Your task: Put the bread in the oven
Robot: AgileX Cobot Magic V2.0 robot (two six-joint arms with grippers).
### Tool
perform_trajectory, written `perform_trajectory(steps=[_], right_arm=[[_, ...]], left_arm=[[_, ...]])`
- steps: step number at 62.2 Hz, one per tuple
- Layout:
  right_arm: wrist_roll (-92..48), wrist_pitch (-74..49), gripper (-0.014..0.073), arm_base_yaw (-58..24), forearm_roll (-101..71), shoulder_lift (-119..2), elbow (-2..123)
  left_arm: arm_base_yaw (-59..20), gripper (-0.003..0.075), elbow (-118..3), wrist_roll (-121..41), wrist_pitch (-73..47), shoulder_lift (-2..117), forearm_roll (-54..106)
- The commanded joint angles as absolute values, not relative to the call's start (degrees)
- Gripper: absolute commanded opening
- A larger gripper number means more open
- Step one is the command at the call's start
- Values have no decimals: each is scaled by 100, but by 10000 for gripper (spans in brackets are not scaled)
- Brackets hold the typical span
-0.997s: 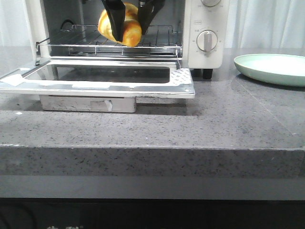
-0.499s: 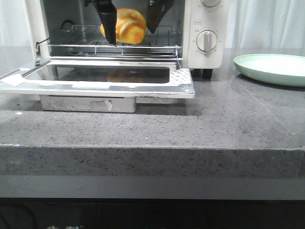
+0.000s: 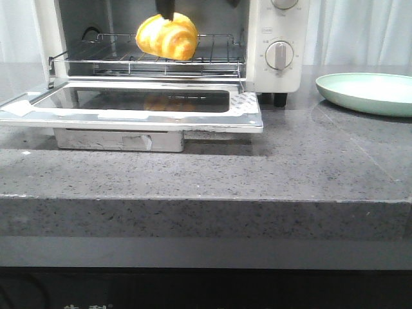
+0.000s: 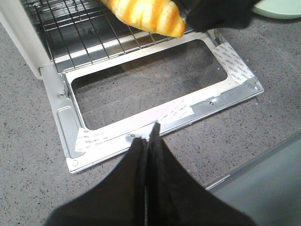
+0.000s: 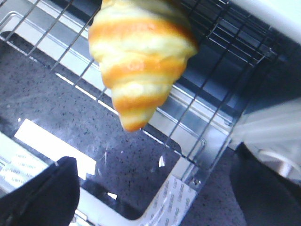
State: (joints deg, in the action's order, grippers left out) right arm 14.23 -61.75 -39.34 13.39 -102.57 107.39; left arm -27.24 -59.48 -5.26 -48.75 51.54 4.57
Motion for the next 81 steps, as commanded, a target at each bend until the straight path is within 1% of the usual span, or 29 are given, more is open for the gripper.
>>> perform_trajectory(steps=[1,10,23,38,51,57,63,72,77,80,81], right_arm=[[1418,-5487,654,-3933,1441,-9241,10039],[1418,-4846,654,-3794,1408,-7999,8591],[1423,-4574,654,-3210,1255,-6190,6946],[1423,-4615,654,-2723,1237,-4230,5628],[1423,-4629,654,-2722,1095,-2831,4803],[1423,-4820,654,-2722,1020,-2553,4623],[1423,-5063,654,-2722,1020,-2529,4594],[1423,-5051,651,-2722,1025,-2529,4594],[1423,-5038,599,-2722,1025,-2529,4594],[1423,-5038,516,-2722,1025,-2529,4594],[1423,-5038,476,-2722,1025,-2529,4594]], left_arm=[[-2713,-18,-6095,-476,-4516,5122,495],[-2713,-18,-6095,-476,-4516,5122,495],[-2713,-18,-6095,-476,-4516,5122,495],[-2713,-18,-6095,-476,-4516,5122,495],[-2713,-18,-6095,-476,-4516,5122,495],[-2713,-18,-6095,-476,-4516,5122,495],[-2713,-18,-6095,-476,-4516,5122,495],[-2713,-18,-6095,-476,-4516,5122,495],[-2713,-18,-6095,-476,-4516,5122,495],[-2713,-18,-6095,-476,-4516,5122,495],[-2713,-18,-6095,-476,-4516,5122,495]])
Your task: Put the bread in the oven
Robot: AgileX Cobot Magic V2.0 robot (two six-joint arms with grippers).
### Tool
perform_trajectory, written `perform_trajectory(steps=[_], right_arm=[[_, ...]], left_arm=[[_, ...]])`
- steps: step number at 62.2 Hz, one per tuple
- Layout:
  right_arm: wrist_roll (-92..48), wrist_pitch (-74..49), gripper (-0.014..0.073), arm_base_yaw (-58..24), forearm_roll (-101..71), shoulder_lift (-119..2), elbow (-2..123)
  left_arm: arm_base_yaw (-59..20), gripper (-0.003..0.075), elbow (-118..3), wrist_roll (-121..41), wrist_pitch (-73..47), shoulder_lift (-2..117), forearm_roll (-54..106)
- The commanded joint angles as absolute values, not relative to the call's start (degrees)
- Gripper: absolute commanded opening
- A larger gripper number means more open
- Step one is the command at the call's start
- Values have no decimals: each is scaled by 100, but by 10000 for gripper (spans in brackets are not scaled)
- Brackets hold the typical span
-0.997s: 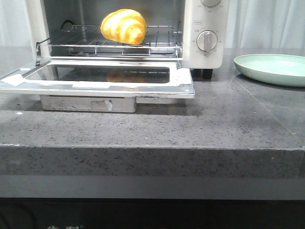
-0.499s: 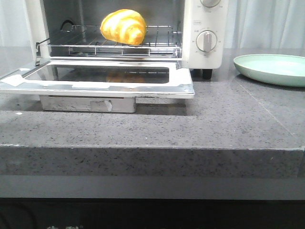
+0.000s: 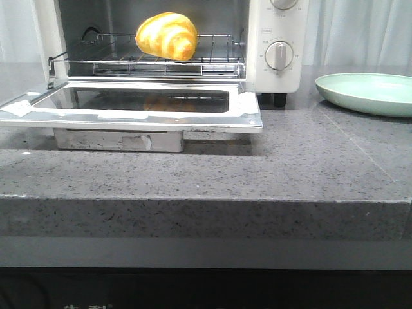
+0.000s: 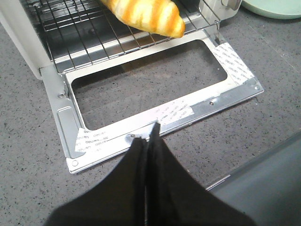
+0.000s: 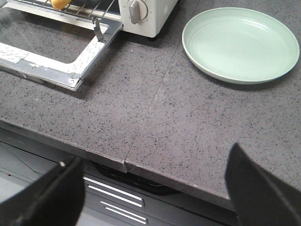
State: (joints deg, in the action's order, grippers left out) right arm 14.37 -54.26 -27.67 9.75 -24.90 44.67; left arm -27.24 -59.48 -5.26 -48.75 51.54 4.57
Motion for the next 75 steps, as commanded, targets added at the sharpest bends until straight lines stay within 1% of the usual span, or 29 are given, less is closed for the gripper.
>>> perform_trajectory(steps=[1,3,8,10,12,15,17,20,41,49,55,59,69,75], right_arm=[[1423,-5038,447,-2722,1025,-2529,4594],[1423,-5038,386,-2722,1025,-2529,4594],[1423,-5034,180,-2722,1025,-2529,4594],[1423,-5034,121,-2722,1025,-2529,4594],[1423,-5034,41,-2722,1025,-2529,4594],[1423,-5034,-39,-2722,1025,-2529,4594],[1423,-5034,-77,-2722,1025,-2529,4594],[1423,-5034,-64,-2722,1039,-2529,4594],[1423,-5119,-69,-2722,1014,-2529,4594],[1423,-5119,-69,-2722,1014,-2529,4594],[1423,-5119,-69,-2722,1014,-2529,4594],[1423,-5119,-69,-2722,1014,-2529,4594],[1423,-5119,-69,-2722,1014,-2529,4594],[1423,-5119,-69,-2722,1014,-2529,4594]], left_arm=[[-2713,-18,-6095,-476,-4516,5122,495],[-2713,-18,-6095,-476,-4516,5122,495],[-2713,-18,-6095,-476,-4519,5122,495],[-2713,-18,-6095,-476,-4519,5122,495],[-2713,-18,-6095,-476,-4519,5122,495],[-2713,-18,-6095,-476,-4519,5122,495],[-2713,-18,-6095,-476,-4519,5122,495],[-2713,-18,-6095,-476,-4519,5122,495],[-2713,-18,-6095,-476,-4497,5122,495],[-2696,-18,-5832,-476,-4255,4965,552],[-2461,-18,-5367,-487,-3847,4559,575],[-2154,-18,-4907,-487,-3498,4163,551],[-1193,-18,-3506,-487,-2195,2854,695],[-848,-18,-2600,-487,-1585,2121,704]])
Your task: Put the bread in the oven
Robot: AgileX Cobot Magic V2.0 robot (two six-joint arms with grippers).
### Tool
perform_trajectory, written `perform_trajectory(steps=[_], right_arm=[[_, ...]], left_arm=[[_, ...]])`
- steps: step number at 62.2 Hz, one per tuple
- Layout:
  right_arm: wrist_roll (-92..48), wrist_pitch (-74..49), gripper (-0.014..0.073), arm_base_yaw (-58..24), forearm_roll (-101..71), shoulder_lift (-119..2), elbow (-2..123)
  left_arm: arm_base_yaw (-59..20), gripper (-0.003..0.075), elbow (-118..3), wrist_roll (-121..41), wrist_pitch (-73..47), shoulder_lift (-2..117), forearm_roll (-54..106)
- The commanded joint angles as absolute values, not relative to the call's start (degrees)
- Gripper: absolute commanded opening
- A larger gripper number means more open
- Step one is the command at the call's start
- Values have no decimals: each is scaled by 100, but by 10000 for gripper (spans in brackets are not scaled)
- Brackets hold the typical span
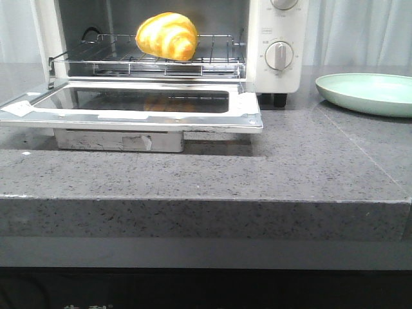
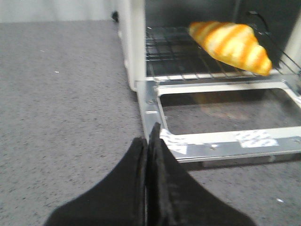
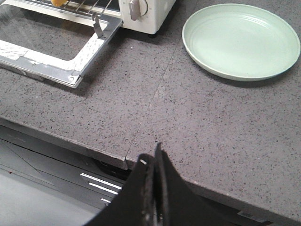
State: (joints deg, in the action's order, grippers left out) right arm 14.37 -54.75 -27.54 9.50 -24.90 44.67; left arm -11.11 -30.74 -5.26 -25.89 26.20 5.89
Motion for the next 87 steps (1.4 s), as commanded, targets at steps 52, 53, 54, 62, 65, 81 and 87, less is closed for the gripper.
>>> perform_trajectory(steps=[52,53,54,62,65,81,87], right_arm=[[1423,-5159,-69,-2722,1014,-2529,4594],[1423,-5159,-69,-2722,1014,-2529,4594],[1423,-5159,-69,-2722,1014,-2529,4594],[1423,-5159,-69,-2722,1014,-2529,4594],[1423,-5159,-69,-2722,1014,-2529,4594],[1423,-5159,-69,-2722,1014,-2529,4594],[1423,-5159,-69,-2722,1014,-2529,4594]], left_arm=[[-205,-18,179,-487,-48,-151,944],[-205,-18,179,-487,-48,-151,953],[-205,-18,179,-487,-48,-151,953],[-205,-18,179,-477,-48,-151,1084],[-218,-18,179,-477,-60,-151,1071],[-522,-18,179,146,0,-151,259],[-538,-18,179,228,134,-151,248]])
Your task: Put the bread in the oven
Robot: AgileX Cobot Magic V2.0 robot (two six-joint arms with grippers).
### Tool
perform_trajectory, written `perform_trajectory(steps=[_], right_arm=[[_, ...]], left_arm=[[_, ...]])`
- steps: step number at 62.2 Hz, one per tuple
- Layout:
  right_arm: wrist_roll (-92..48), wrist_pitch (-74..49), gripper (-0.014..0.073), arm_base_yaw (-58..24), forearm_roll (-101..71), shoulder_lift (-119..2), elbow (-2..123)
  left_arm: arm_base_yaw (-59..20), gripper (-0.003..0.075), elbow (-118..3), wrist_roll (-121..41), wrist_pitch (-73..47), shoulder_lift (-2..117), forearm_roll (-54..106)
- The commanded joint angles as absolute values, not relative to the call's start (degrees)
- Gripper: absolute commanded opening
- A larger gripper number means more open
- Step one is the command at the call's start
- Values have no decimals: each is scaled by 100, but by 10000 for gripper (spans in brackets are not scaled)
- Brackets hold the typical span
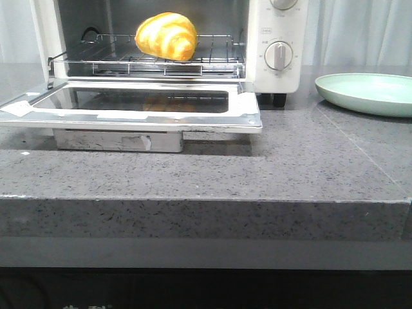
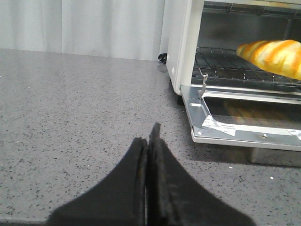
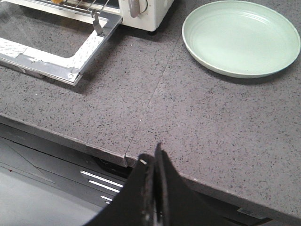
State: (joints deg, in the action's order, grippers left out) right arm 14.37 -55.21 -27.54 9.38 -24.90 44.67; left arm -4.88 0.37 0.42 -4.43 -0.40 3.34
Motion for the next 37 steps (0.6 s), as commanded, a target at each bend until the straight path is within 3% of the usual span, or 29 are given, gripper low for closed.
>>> perform_trajectory(steps=[1,37], right_arm=[[1423,-5159,-69,-2722,1014,-2529,4594],[1423,-5159,-69,-2722,1014,-2529,4594]], left_arm=[[-538,-18,179,228,134,-151,248],[-538,-18,179,228,335,-151,282]])
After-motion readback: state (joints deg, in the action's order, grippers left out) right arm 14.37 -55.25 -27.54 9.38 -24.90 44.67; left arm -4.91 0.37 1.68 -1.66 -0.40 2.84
